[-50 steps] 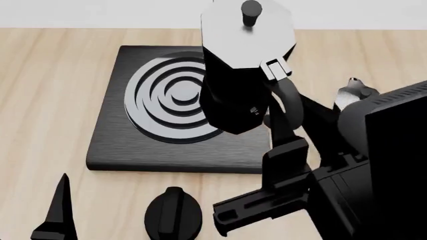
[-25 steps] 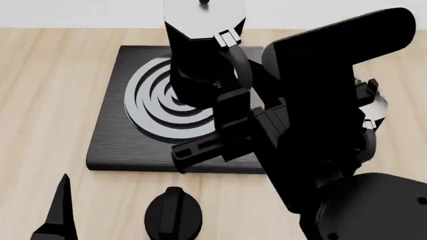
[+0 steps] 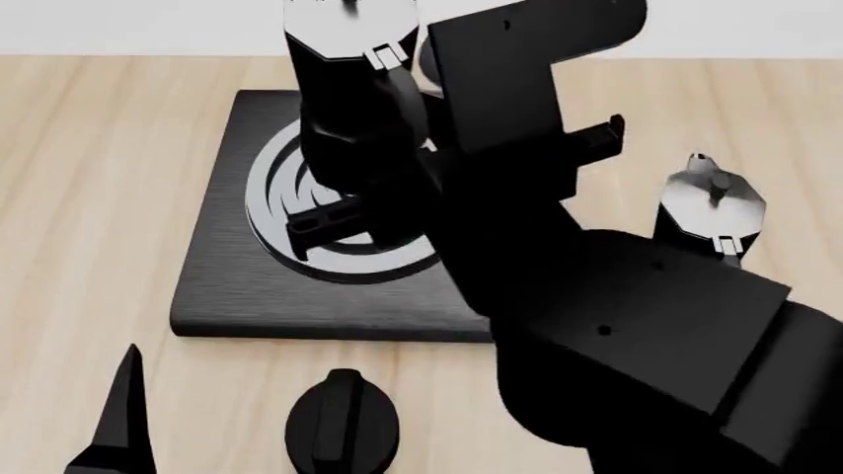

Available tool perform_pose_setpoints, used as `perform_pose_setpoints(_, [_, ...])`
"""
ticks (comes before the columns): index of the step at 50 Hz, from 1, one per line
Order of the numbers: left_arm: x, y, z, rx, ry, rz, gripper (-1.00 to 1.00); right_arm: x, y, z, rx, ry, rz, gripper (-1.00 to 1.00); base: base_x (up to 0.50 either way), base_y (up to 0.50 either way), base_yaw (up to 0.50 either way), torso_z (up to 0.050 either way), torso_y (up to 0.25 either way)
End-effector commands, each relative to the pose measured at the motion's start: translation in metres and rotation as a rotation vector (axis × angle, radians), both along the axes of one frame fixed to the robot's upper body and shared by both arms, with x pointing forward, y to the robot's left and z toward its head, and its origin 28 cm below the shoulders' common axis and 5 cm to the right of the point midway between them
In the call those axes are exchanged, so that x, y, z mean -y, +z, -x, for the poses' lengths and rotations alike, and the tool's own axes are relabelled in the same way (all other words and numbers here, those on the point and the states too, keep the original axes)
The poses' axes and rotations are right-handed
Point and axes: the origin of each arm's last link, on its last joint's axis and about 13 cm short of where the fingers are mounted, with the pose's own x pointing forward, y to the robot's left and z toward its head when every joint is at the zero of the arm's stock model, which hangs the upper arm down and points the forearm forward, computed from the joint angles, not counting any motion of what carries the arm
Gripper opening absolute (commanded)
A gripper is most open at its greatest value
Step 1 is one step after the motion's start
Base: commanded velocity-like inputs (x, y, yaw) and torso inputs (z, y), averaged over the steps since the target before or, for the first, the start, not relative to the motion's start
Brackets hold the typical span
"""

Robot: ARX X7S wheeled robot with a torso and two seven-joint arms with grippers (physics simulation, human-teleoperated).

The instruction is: Put the right moka pot on the stove.

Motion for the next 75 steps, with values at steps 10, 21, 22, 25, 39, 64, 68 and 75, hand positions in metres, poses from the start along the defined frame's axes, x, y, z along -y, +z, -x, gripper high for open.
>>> perform_pose_setpoints(10, [0.000,0.000,0.002,0.016,-0.011,0.005,1.00,-0.019,-0.014,-0.044,-0.007,-0.031,0.019,-1.00,0.00,0.00,0.00,0.000,0.001])
perform_pose_setpoints(21, [0.000,0.001,0.002,0.029,-0.017,0.008,1.00,-0.025,-0.028,-0.064,-0.026,-0.055,0.031,-1.00,0.00,0.00,0.00,0.000,0.001])
perform_pose_setpoints(22, [0.000,0.002,0.003,0.029,-0.018,0.008,1.00,-0.026,-0.028,-0.064,-0.001,-0.058,0.055,-1.00,0.00,0.00,0.00,0.000,0.000])
perform_pose_setpoints(25, [0.000,0.001,0.004,0.033,-0.020,0.011,1.00,-0.028,-0.026,-0.064,-0.009,-0.046,0.041,-1.00,0.00,0.00,0.00,0.000,0.000])
perform_pose_setpoints(39, [0.000,0.000,0.007,0.041,-0.021,0.010,1.00,-0.032,-0.041,-0.064,0.001,-0.076,0.079,-1.00,0.00,0.00,0.00,0.001,0.001])
perform_pose_setpoints(64, [-0.001,-0.001,0.012,0.056,-0.025,0.020,1.00,-0.037,-0.049,-0.070,0.071,-0.151,0.107,-1.00,0.00,0.00,0.00,0.000,0.001])
perform_pose_setpoints(68, [-0.001,-0.001,0.012,0.056,-0.021,0.020,1.00,-0.038,-0.049,-0.068,0.051,-0.140,0.108,-1.00,0.00,0.00,0.00,0.003,0.002])
perform_pose_setpoints(75, [-0.001,-0.002,0.012,0.058,-0.016,0.017,1.00,-0.040,-0.050,-0.068,0.057,-0.165,0.104,-1.00,0.00,0.00,0.00,0.000,0.000])
